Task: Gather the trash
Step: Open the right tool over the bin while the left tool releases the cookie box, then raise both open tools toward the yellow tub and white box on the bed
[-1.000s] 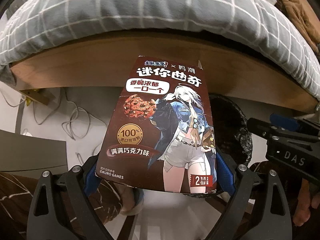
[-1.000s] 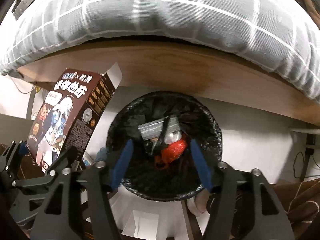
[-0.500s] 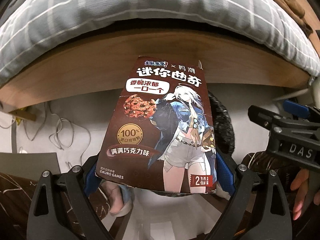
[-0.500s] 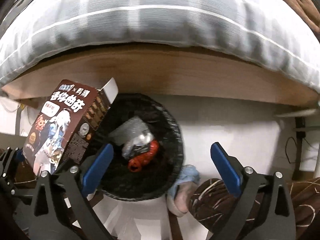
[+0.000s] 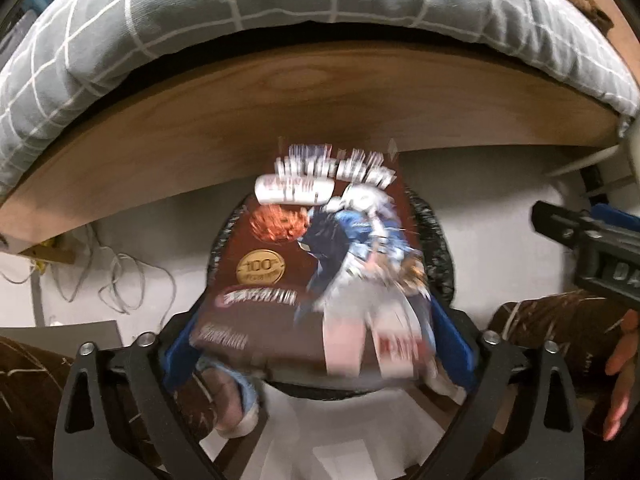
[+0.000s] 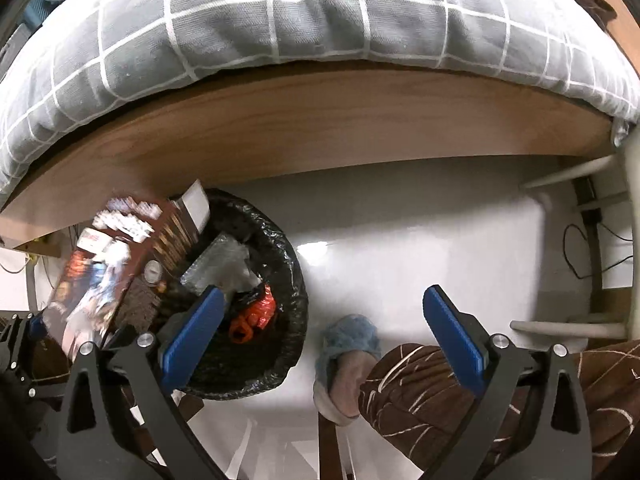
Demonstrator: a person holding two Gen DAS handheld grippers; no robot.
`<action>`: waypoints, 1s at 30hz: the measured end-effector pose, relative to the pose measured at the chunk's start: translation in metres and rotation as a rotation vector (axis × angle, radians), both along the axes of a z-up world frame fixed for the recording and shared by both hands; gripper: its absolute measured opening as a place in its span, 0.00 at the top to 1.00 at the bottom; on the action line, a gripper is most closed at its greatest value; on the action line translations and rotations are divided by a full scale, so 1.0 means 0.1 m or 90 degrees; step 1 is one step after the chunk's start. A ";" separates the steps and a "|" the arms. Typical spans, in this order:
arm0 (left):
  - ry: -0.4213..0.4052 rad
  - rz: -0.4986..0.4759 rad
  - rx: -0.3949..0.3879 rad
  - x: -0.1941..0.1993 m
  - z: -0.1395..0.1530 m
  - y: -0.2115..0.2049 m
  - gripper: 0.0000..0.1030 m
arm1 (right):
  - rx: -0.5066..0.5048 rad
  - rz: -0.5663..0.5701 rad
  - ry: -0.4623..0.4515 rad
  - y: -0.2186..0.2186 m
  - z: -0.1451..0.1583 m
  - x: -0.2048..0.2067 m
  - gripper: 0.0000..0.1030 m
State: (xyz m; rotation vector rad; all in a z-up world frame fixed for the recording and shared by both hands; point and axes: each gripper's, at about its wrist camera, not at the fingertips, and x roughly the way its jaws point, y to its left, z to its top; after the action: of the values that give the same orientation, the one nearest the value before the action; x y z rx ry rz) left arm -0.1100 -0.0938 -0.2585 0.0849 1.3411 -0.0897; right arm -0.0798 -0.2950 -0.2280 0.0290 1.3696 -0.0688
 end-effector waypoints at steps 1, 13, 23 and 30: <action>0.001 0.005 0.005 0.01 -0.01 0.03 0.05 | 0.001 0.001 -0.003 0.02 0.01 0.01 0.07; -0.117 0.035 -0.004 0.23 0.66 0.20 0.05 | 0.019 0.064 -0.171 0.20 0.68 0.13 0.07; -0.230 0.047 -0.041 0.38 1.34 0.30 0.06 | 0.019 0.093 -0.316 0.28 1.35 0.21 0.07; -0.264 0.040 -0.054 0.56 1.58 0.33 0.06 | 0.003 0.096 -0.375 0.24 1.61 0.31 0.07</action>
State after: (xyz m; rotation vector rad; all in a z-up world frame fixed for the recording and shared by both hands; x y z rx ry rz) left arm -0.0543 -0.0609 -0.1003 -0.0102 0.9244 -0.0710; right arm -0.0486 -0.2712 -0.0670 -0.0482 0.7797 0.0664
